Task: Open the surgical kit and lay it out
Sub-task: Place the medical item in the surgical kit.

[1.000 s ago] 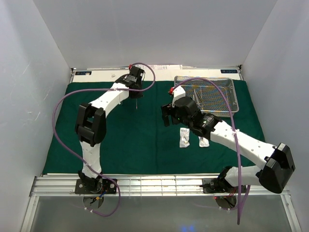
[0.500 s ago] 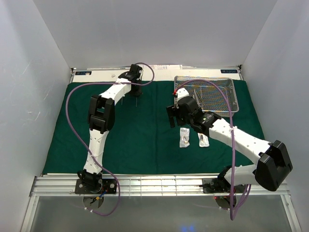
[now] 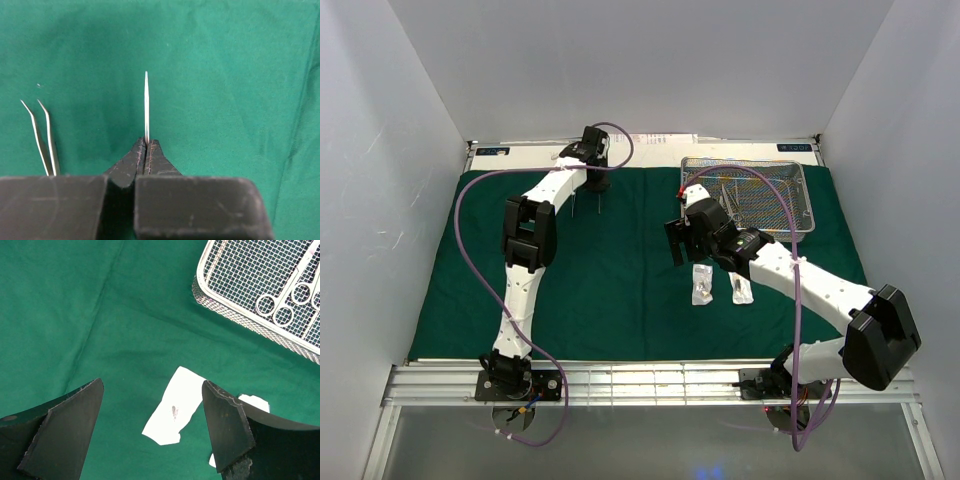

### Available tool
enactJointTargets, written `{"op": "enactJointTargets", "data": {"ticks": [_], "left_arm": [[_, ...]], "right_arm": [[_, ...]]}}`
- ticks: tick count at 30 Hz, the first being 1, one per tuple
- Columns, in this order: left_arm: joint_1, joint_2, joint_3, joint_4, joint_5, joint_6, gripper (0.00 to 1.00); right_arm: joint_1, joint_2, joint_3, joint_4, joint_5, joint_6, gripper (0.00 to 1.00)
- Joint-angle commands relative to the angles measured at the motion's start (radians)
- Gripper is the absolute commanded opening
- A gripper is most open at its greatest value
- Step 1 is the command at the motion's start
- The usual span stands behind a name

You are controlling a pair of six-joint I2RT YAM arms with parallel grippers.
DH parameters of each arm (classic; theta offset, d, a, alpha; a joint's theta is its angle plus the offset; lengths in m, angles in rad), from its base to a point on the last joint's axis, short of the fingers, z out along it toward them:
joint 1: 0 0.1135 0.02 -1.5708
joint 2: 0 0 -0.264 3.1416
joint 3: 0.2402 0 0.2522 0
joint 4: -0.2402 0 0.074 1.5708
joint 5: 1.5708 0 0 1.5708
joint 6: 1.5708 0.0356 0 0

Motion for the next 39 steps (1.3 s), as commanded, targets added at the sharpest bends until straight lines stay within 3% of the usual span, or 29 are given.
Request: {"op": "enactJointTargets", "data": {"ticks": [1, 16, 23, 39], "left_arm": [[0.007, 0.003, 0.045, 0.0, -0.001, 0.013, 0.04], [0.005, 0.023, 0.042, -0.012, -0.018, 0.009, 0.1], [0.007, 0.015, 0.024, -0.017, -0.033, -0.005, 0.28], [0.007, 0.003, 0.018, -0.017, -0.041, -0.005, 0.45]], "right_arm": [[-0.005, 0.009, 0.047, -0.003, -0.01, 0.0, 0.85], [-0.007, 0.014, 0.048, -0.006, -0.008, 0.003, 0.85], [-0.008, 0.008, 0.044, -0.006, -0.007, 0.003, 0.85], [-0.01, -0.006, 0.047, -0.007, -0.011, 0.003, 0.85]]}}
